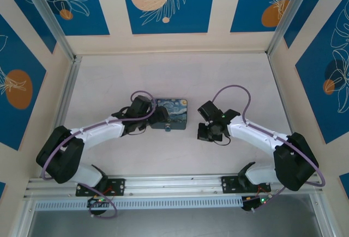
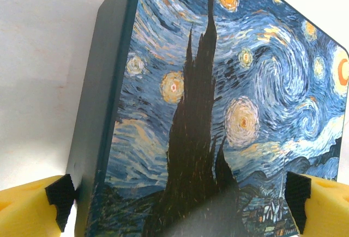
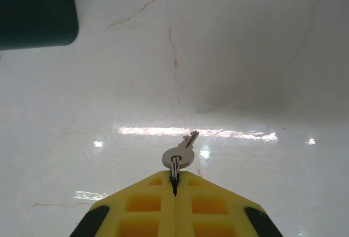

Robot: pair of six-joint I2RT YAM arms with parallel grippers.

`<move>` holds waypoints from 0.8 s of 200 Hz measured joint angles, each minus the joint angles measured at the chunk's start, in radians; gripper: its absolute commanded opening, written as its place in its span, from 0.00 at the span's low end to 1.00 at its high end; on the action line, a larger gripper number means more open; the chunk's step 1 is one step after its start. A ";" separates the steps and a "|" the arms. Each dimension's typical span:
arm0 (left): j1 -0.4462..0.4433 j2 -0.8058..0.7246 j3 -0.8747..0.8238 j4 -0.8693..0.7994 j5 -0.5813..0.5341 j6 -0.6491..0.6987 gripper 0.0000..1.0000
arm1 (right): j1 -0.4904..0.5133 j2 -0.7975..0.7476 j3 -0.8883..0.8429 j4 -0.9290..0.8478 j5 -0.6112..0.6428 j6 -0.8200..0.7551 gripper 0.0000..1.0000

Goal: Unlock the padlock with the key

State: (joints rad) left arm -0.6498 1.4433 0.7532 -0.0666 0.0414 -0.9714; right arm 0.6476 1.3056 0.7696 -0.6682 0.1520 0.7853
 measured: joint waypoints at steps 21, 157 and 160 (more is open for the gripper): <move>-0.002 -0.001 0.000 -0.001 0.000 -0.004 1.00 | 0.000 0.000 -0.007 0.014 -0.028 0.000 0.00; -0.003 -0.048 -0.005 -0.076 -0.050 -0.007 1.00 | 0.122 0.024 -0.033 0.026 -0.051 0.053 0.59; -0.003 -0.048 -0.005 -0.076 -0.050 -0.007 1.00 | 0.122 0.027 -0.033 0.025 -0.051 0.053 0.59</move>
State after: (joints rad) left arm -0.6533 1.3956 0.7483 -0.1425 -0.0090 -0.9783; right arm 0.7700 1.3331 0.7364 -0.6430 0.1013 0.8387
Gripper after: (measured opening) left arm 0.999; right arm 0.603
